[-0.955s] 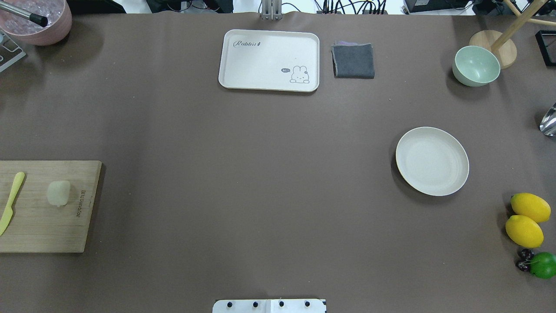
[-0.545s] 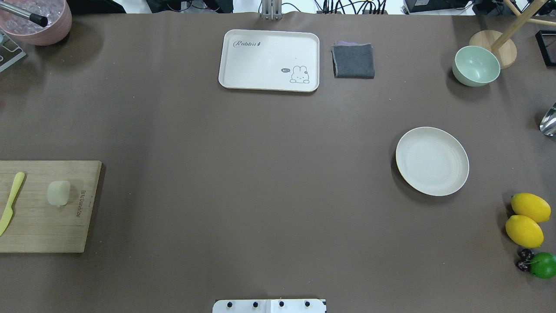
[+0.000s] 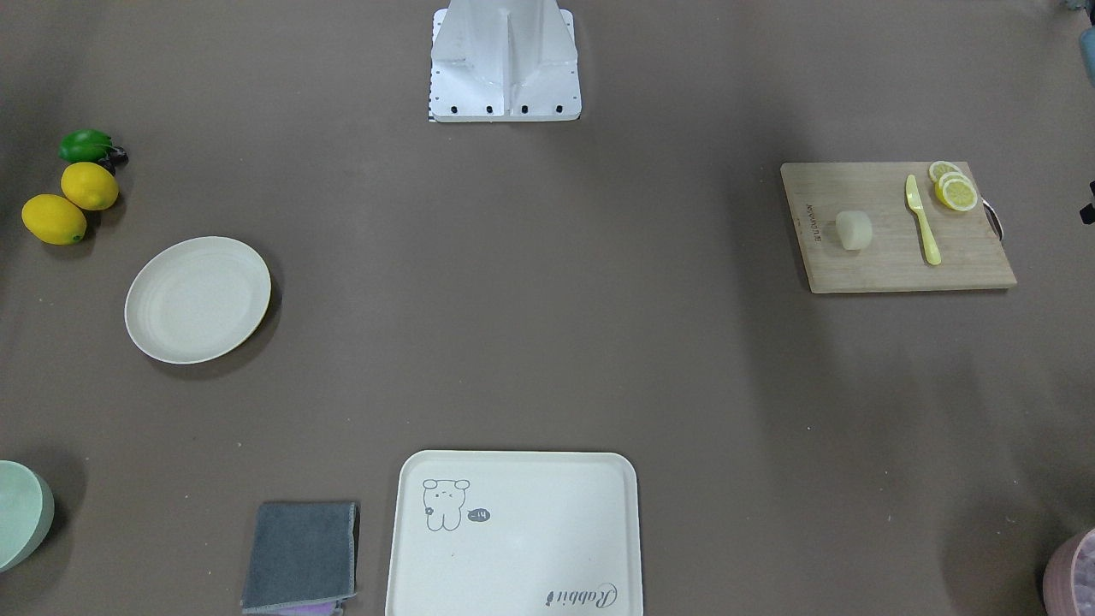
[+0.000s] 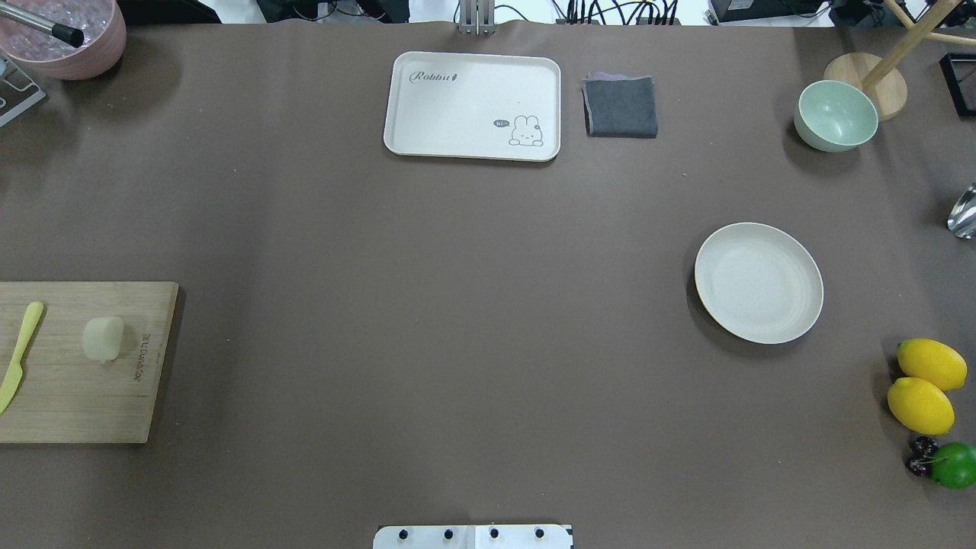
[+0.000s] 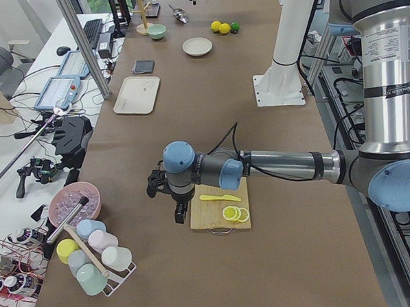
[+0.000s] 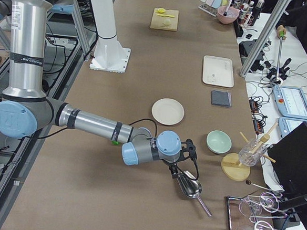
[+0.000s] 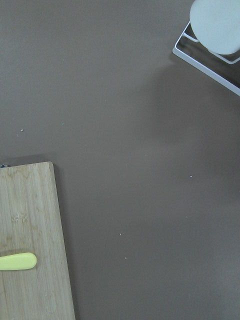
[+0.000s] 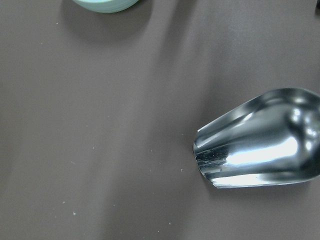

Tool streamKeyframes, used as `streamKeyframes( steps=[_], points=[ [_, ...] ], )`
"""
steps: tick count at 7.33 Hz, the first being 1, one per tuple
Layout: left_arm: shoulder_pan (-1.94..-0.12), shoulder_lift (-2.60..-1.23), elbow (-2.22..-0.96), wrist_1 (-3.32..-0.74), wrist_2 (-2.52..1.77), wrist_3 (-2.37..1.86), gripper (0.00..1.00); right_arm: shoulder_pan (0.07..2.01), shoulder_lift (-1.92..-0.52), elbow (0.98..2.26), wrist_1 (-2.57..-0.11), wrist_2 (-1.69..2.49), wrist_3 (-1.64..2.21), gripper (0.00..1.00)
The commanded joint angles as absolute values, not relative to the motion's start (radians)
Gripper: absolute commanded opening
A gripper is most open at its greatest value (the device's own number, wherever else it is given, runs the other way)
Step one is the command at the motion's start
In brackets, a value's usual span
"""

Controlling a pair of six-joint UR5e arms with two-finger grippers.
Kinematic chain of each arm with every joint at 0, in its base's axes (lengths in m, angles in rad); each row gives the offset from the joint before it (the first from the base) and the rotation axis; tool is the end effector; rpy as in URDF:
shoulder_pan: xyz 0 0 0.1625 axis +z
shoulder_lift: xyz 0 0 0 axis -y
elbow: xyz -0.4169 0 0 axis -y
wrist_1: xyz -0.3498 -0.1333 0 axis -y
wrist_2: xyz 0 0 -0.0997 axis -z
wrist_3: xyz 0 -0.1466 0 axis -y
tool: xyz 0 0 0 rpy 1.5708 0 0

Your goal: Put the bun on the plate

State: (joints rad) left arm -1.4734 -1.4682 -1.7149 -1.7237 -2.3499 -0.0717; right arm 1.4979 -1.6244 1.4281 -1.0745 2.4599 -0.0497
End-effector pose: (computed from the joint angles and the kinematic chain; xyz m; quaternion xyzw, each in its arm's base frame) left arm 0.0112 -0.4257 0.6458 0.0575 0.3842 0.0487 0.9202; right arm -0.0129 -0.4435 0.7058 0.1300 -0.4268 -0.1188 0.8871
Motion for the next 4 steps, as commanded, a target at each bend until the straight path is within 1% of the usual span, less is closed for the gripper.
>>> streamKeyframes(
  steps=[1,2,4],
  points=[
    [-1.474,-1.459,-1.716,-1.726,-2.352,-0.077,0.98,1.447,-1.596,1.454,-1.155,2.43,-0.051,1.0],
    [-1.474,-1.457,-1.712,-1.726,-2.352,-0.074,0.98,1.437,-1.568,1.501,-1.248,2.412,-0.051,1.0],
    [-1.471,-1.459,-1.71,-1.724,-2.352,-0.077,0.98,1.45,-1.552,1.682,-1.441,2.41,-0.049,1.0]
  ],
)
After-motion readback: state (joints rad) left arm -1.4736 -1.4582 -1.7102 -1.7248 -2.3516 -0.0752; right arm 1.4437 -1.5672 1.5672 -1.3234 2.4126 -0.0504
